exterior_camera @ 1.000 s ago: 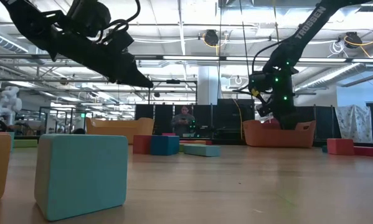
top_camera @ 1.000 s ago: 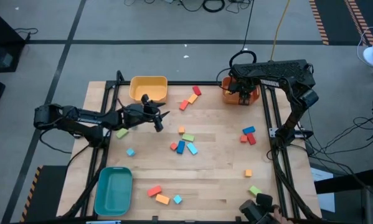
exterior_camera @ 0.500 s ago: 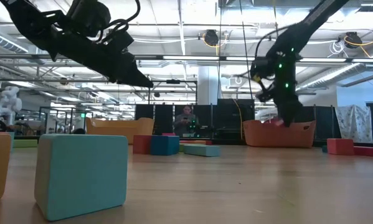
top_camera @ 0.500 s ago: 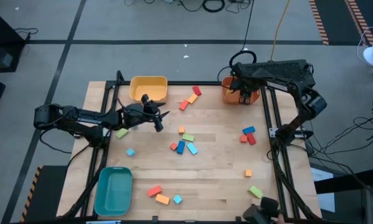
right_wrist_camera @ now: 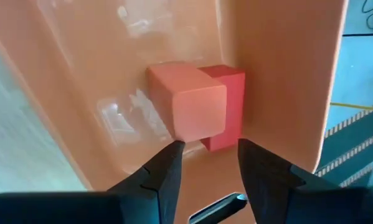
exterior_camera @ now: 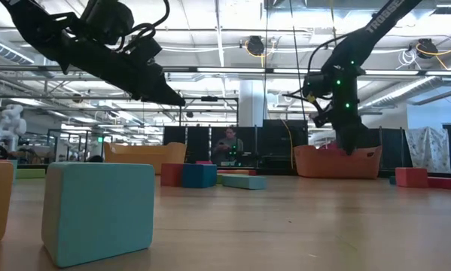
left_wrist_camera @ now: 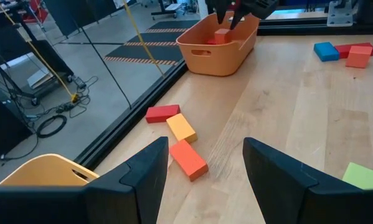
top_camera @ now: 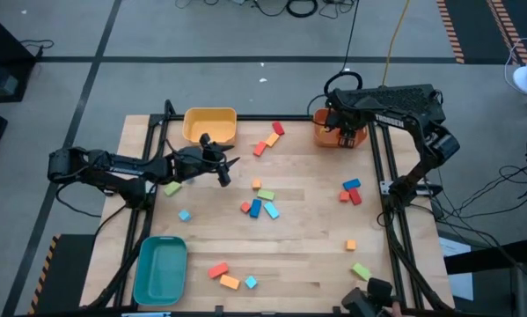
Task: Sort blocks by size
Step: Put the large orange block into the orange bin, then put the large green block into the orange bin
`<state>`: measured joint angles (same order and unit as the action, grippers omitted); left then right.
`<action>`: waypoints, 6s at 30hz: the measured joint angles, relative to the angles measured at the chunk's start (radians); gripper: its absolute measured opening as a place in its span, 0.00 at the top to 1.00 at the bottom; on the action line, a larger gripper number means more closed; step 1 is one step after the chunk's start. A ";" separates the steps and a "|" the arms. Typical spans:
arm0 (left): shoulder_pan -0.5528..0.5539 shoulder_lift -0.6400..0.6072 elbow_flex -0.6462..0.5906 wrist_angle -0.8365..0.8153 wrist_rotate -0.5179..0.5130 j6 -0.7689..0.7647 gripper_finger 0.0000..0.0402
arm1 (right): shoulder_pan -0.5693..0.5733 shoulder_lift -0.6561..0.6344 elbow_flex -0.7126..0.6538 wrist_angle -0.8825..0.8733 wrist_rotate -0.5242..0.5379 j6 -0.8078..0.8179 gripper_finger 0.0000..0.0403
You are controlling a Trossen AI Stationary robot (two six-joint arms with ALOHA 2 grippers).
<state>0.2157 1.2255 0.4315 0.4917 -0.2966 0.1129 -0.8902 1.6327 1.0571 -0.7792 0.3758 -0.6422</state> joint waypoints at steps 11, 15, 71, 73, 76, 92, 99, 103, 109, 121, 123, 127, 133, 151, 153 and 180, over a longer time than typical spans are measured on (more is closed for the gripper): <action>0.000 0.000 0.000 0.001 0.000 0.006 0.48 | 0.006 -0.098 0.035 -0.028 -0.032 0.039 0.64; 0.000 0.000 0.000 0.001 0.000 0.006 0.48 | 0.007 -0.098 0.041 -0.007 -0.150 0.089 0.65; 0.000 0.000 0.000 -0.001 -0.005 0.004 0.48 | 0.071 0.138 0.041 0.038 -0.232 0.162 0.87; 0.000 0.000 0.000 -0.002 -0.005 0.004 0.48 | 0.067 0.136 0.041 -0.027 -0.172 0.160 0.87; 0.000 0.000 0.000 -0.003 -0.005 0.004 0.48 | 0.054 0.135 0.041 -0.101 -0.120 0.161 0.87; 0.000 0.000 0.000 0.004 -0.005 0.003 0.48 | 0.052 0.016 0.041 -0.045 -0.256 0.189 0.87; 0.000 0.000 0.000 0.004 -0.005 0.000 0.48 | 0.071 0.074 0.041 0.029 -0.278 0.181 0.87; 0.000 0.000 0.000 0.003 -0.005 0.000 0.48 | 0.060 0.104 0.041 0.031 -0.268 0.175 0.87; 0.000 0.000 0.000 0.001 -0.005 0.000 0.48 | 0.024 0.119 0.041 0.061 -0.186 0.173 0.87; 0.000 0.000 0.000 0.001 -0.005 0.003 0.48 | -0.059 0.119 0.041 0.066 -0.188 0.157 0.87; 0.000 0.000 0.000 0.003 -0.005 0.005 0.48 | -0.060 0.117 0.041 0.060 -0.189 0.158 0.87; 0.000 0.000 0.000 0.006 -0.006 0.005 0.48 | -0.047 0.084 0.041 0.028 -0.194 0.166 0.87; 0.000 0.000 0.000 0.002 -0.006 -0.001 0.48 | -0.030 0.006 0.041 -0.085 -0.182 0.164 0.87; -0.002 0.000 0.000 -0.015 0.000 -0.027 0.48 | -0.085 0.062 0.041 -0.104 -0.093 0.162 0.87; -0.002 0.000 0.000 -0.016 0.000 -0.027 0.48 | -0.085 0.062 0.041 -0.081 -0.093 0.155 0.87; -0.002 0.000 0.000 -0.030 0.001 -0.030 0.48 | 0.077 -0.185 0.040 -0.145 -0.121 0.242 0.87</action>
<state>0.2142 1.2259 0.4316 0.4618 -0.2958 0.0824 -0.8135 1.4479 1.0973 -0.9243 0.2546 -0.3998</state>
